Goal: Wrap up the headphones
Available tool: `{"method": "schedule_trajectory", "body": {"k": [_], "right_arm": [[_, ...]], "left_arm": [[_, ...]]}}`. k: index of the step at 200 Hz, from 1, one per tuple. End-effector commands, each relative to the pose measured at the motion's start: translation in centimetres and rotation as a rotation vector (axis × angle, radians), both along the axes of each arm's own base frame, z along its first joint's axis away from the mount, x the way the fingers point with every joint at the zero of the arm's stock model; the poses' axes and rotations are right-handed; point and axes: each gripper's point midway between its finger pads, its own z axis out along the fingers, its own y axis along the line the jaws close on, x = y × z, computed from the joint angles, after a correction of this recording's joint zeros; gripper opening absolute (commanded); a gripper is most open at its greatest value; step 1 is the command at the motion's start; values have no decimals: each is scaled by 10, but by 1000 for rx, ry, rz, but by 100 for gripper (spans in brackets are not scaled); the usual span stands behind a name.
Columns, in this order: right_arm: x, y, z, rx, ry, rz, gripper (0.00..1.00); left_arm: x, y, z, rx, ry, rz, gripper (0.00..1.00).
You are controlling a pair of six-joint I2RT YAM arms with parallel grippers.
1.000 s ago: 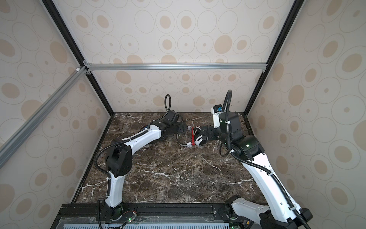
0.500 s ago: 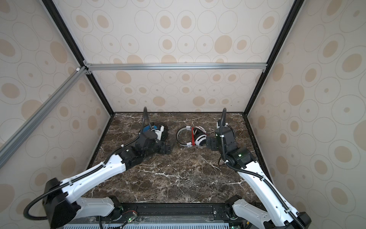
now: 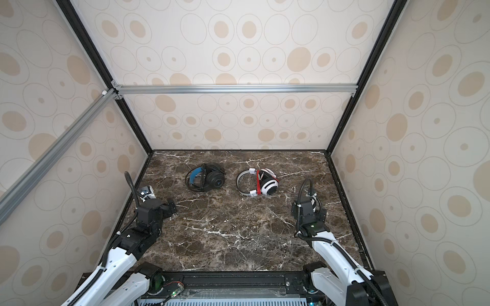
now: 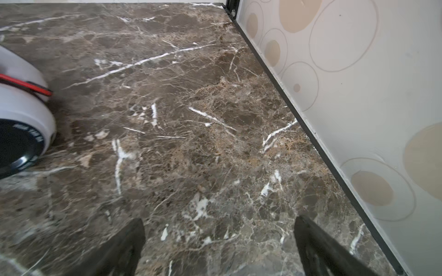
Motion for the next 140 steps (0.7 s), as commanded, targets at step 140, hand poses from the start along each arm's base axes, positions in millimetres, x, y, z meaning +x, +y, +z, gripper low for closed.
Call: {"method": "schedule_trajectory", "body": {"k": [140], "right_arm": [[98, 16, -9, 101, -182, 262, 100]], "left_arm": [[34, 46, -45, 311, -147, 6, 98]]}}
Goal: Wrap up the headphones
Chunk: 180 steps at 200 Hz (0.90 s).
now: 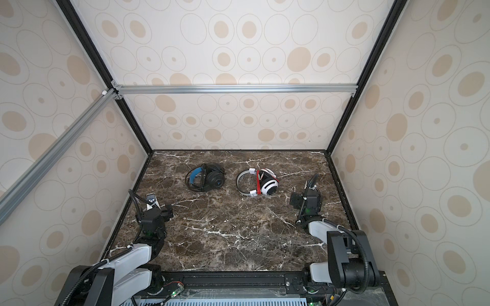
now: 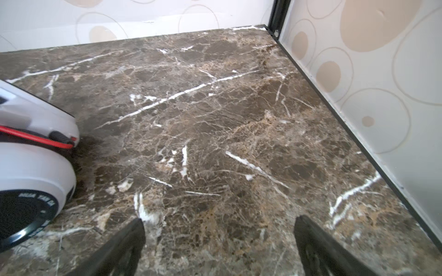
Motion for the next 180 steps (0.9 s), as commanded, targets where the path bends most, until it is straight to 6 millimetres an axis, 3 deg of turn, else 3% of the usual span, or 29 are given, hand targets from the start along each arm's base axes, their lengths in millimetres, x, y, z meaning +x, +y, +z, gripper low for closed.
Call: {"method": "schedule_trajectory", "body": {"k": [1, 18, 29, 61, 73, 86, 96, 108, 153, 180], "right_arm": [[20, 10, 14, -2, -70, 80, 100], [30, 13, 4, -15, -73, 106, 100], [36, 26, 0, -19, -43, 184, 100], [33, 24, 0, -15, -56, 169, 100], [32, 25, -1, -15, -51, 171, 100], [33, 24, 0, -16, -52, 171, 100], [33, 25, 0, -15, -52, 171, 100], [33, 25, 0, -15, -51, 172, 100], [33, 25, -1, -15, -44, 173, 100], [34, 25, -1, -15, -42, 173, 100]], "left_arm": [[8, -4, 22, 32, -78, -46, 98], [7, -5, 20, 37, -66, -50, 98], [7, -6, 20, 37, -69, -55, 98], [13, -10, 20, 42, -47, -81, 98], [16, -16, 28, 41, -99, -120, 98], [26, -31, 41, 22, -166, -205, 98], [35, -38, 38, 25, -154, -245, 98], [42, -37, 29, 14, -142, -245, 98], [73, -44, 33, -51, -203, -292, 98], [81, -45, 19, -71, -196, -310, 98]]}}
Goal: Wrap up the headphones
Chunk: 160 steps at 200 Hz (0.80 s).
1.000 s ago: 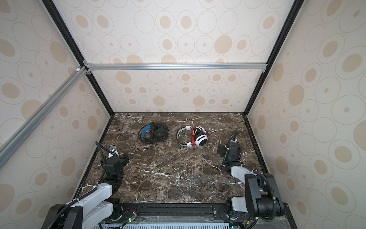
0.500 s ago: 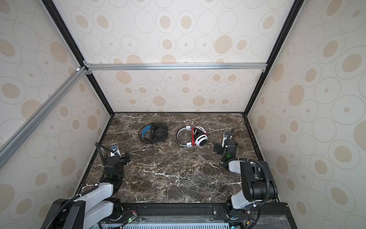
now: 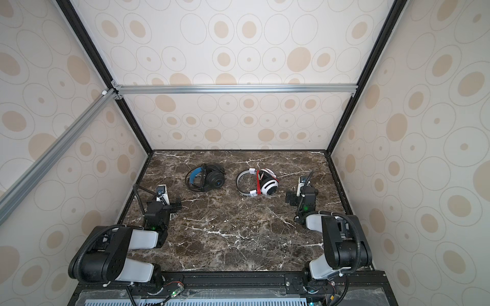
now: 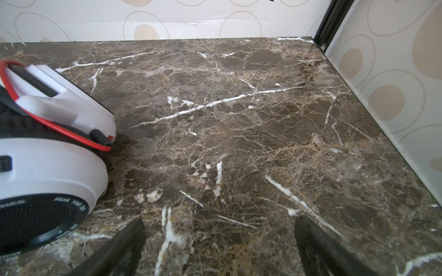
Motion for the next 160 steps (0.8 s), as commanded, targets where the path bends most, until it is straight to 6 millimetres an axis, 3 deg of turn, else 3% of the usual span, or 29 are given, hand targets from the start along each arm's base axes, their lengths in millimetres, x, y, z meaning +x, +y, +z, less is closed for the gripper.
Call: {"method": "schedule_trajectory", "body": {"k": [1, 77, 111, 123, 143, 160], "right_arm": [[6, 1, 9, -7, -27, 12, 100], [6, 1, 9, -9, -26, 13, 100], [1, 15, 8, -28, -58, 82, 100], [0, 24, 6, -23, -75, 137, 100], [-1, 20, 4, -10, -82, 125, 100], [2, 17, 3, -12, -70, 105, 100]], "left_arm": [[17, -4, 22, -33, -108, -28, 98], [19, -4, 16, -64, -105, -74, 98], [14, -4, 19, -63, -132, -73, 98], [9, -2, 21, -61, -155, -60, 98], [4, 12, 24, -68, -181, 40, 98], [6, 11, 21, -59, -162, 52, 98]]}}
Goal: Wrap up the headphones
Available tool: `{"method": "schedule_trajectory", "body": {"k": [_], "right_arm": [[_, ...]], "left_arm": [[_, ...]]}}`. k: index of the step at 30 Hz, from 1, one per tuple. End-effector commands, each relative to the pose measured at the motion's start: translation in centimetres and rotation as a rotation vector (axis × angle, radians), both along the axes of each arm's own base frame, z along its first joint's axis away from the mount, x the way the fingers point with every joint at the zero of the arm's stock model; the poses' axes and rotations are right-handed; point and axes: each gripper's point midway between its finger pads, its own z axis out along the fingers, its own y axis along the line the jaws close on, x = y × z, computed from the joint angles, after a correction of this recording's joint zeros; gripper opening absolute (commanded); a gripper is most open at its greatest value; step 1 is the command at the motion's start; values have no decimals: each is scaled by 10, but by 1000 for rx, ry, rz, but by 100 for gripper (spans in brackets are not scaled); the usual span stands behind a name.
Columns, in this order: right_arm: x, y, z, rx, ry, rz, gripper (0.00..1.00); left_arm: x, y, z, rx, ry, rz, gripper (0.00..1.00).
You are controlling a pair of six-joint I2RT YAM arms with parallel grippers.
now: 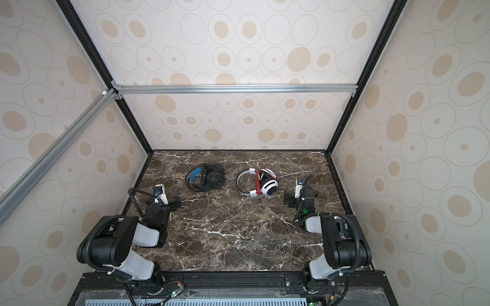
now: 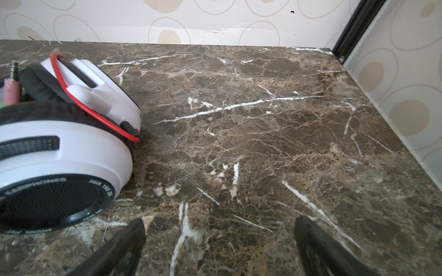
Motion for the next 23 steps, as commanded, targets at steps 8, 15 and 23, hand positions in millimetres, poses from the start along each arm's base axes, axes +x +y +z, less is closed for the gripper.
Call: {"method": "schedule_trajectory", "body": {"k": [8, 15, 23], "right_arm": [[5, 2, 4, -11, -30, 14, 100], [5, 2, 4, -11, -30, 14, 100], [4, 2, 6, -11, -36, 14, 100]], "left_arm": [[0, 8, 17, -3, -75, 65, 98], [1, 7, 18, -1, -75, 66, 98], [7, -5, 15, 19, -51, -6, 98]]}}
